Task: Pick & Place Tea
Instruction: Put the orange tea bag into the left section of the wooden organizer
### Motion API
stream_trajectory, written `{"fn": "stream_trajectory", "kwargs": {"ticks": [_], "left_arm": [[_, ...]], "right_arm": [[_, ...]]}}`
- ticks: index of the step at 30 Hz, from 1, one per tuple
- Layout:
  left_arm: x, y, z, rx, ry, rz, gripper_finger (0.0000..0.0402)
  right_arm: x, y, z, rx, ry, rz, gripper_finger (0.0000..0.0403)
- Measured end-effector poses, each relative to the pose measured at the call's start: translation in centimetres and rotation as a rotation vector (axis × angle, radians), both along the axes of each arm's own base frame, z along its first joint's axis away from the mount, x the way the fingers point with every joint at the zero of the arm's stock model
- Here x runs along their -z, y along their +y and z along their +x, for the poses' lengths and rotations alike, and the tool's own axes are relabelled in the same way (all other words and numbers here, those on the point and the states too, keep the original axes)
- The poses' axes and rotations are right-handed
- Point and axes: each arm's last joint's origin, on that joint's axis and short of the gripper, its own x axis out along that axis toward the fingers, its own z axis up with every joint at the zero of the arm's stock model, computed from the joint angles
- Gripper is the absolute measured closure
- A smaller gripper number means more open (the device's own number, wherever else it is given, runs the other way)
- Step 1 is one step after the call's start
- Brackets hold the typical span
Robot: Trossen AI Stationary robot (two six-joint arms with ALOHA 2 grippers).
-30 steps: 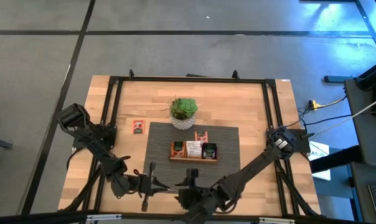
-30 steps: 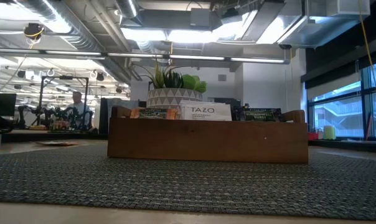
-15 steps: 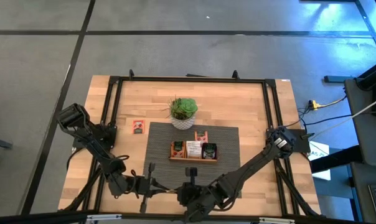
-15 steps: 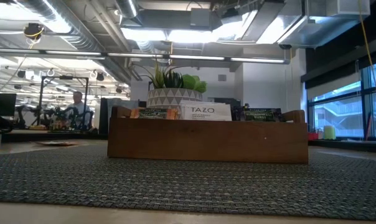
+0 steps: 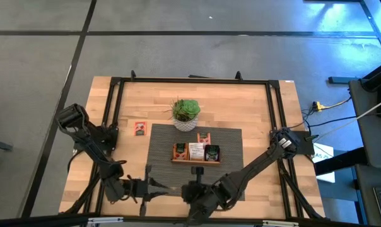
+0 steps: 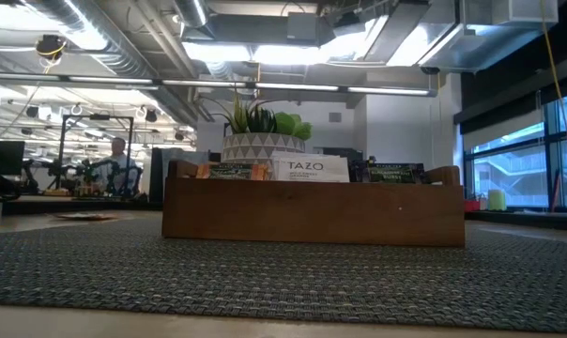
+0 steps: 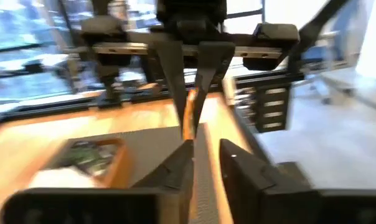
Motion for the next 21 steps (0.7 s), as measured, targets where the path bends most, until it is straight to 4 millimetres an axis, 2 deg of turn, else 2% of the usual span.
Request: {"fn": "stream_trajectory", "kwargs": {"ticks": [5,10,13,16,21], "left_arm": [[-1.0,0.2,-2.4,-0.123,0.028,0.003,0.0279],[-1.9,0.6,-4.0,-0.046,0.098,-0.150,0.0262],[-1.8,0.5,-4.5,0.017,0.149,-0.204,0.0261],[-1.7,0.2,-4.7,0.072,0.177,-0.205,0.0264],[-1.6,0.1,-4.8,0.119,0.206,-0.203,0.0265]], "right_arm": [[-0.7,-3.9,-0.2,0.072,0.154,-0.032,0.0398],[-0.6,-8.9,1.7,0.006,0.281,0.025,0.0398],[0.7,-12.0,3.2,-0.036,0.319,0.055,0.0398],[2.4,-14.8,3.8,-0.021,0.369,0.042,0.0398],[4.5,-17.4,4.5,-0.040,0.373,0.085,0.0398]]}}
